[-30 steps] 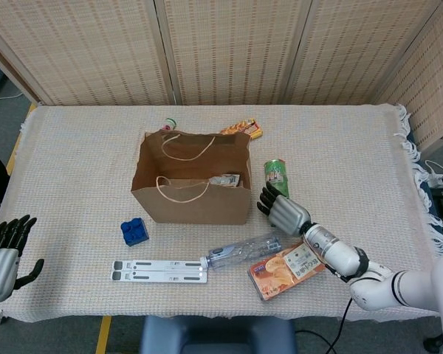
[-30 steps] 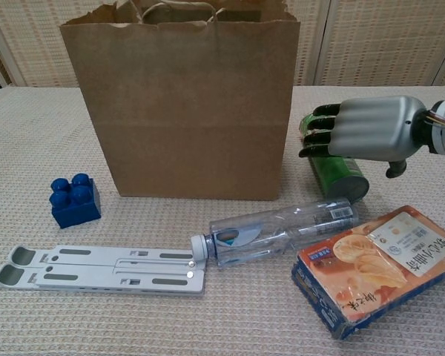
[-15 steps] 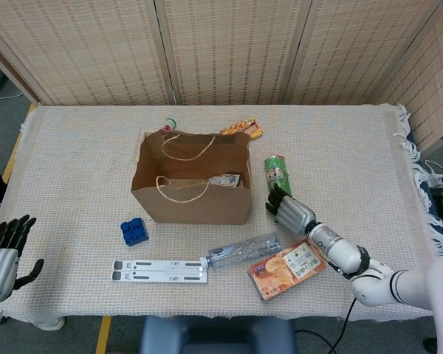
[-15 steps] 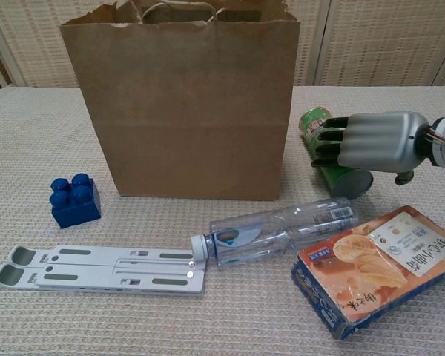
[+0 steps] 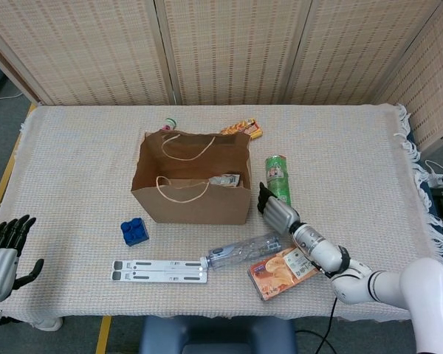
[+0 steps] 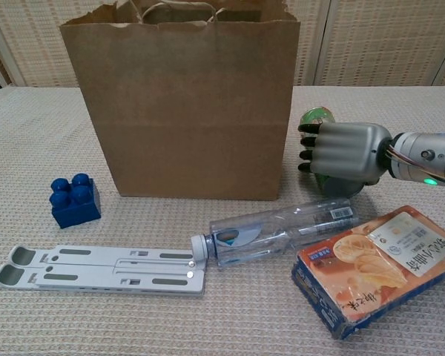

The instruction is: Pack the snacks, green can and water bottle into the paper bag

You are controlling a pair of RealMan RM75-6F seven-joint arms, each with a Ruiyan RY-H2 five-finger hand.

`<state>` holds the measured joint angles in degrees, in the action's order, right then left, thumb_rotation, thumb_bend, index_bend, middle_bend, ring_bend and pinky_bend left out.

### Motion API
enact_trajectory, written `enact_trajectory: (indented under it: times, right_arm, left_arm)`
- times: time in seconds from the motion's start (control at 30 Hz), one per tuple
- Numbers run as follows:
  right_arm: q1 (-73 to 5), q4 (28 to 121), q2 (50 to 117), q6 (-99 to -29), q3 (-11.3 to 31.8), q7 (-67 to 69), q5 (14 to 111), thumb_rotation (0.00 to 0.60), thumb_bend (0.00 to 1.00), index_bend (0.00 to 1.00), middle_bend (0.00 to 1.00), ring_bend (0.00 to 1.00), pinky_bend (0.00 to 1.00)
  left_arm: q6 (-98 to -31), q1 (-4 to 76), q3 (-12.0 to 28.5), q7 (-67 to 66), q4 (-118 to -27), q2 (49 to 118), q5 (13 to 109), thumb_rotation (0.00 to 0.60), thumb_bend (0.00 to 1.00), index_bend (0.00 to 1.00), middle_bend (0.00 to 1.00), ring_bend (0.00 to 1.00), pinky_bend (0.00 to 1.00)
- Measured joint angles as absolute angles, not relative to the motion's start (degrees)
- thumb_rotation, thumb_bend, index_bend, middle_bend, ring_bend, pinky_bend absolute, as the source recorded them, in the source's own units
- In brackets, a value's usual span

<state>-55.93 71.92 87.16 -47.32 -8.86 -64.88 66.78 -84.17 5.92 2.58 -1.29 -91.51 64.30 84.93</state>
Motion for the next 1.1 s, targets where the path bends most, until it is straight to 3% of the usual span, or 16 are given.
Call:
enact_trajectory:
  times: [0.07,0.2,0.47,0.67,1.1]
  right_arm:
    - [-55.84,72.36,87.07,-47.7,-8.59,-64.36,67.55,0.6,0.21,0.63,0.55,0.52,0.33]
    - [-55.33,74.14,85.55,-49.17,-8.11,-62.34,69.81,0.6,0.22,0.74,0.63,0.59,0.46]
    - [-53.19,81.27,78.57,-54.94,-7.84,-59.98,74.57,0.6,0.23,0.78,0.65,0.59,0.48]
    - [-50.52,87.92,69.63,-62.33,-7.07,-56.17,79.43,0.6,0.23,0.82,0.68,0.65,0.52]
    - [-44.65,96.78,55.23,-77.04,2.59,-46.88,83.39,0.6,0.23,0.87,0.71,0.68,0.56]
  left_arm:
    - [-84.16,5.92,2.57,-1.18,-91.45,64.27,84.97,0.6,0.36,0.0,0.0,0.0,0.0]
    - [-84.17,5.91,2.57,-1.26,-91.43,64.3,84.95,0.6,0.36,0.0,0.0,0.0,0.0]
    - [-84.21,5.9,2.64,-2.1,-91.59,64.41,84.75,0.6,0.36,0.0,0.0,0.0,0.0]
    - [-84.42,5.8,2.66,-2.72,-91.73,64.55,84.7,0.6,0.36,0.0,0.0,0.0,0.0]
    - [-84.84,5.6,2.84,-4.26,-92.06,65.0,84.32,0.6,0.36,0.0,0.0,0.0,0.0]
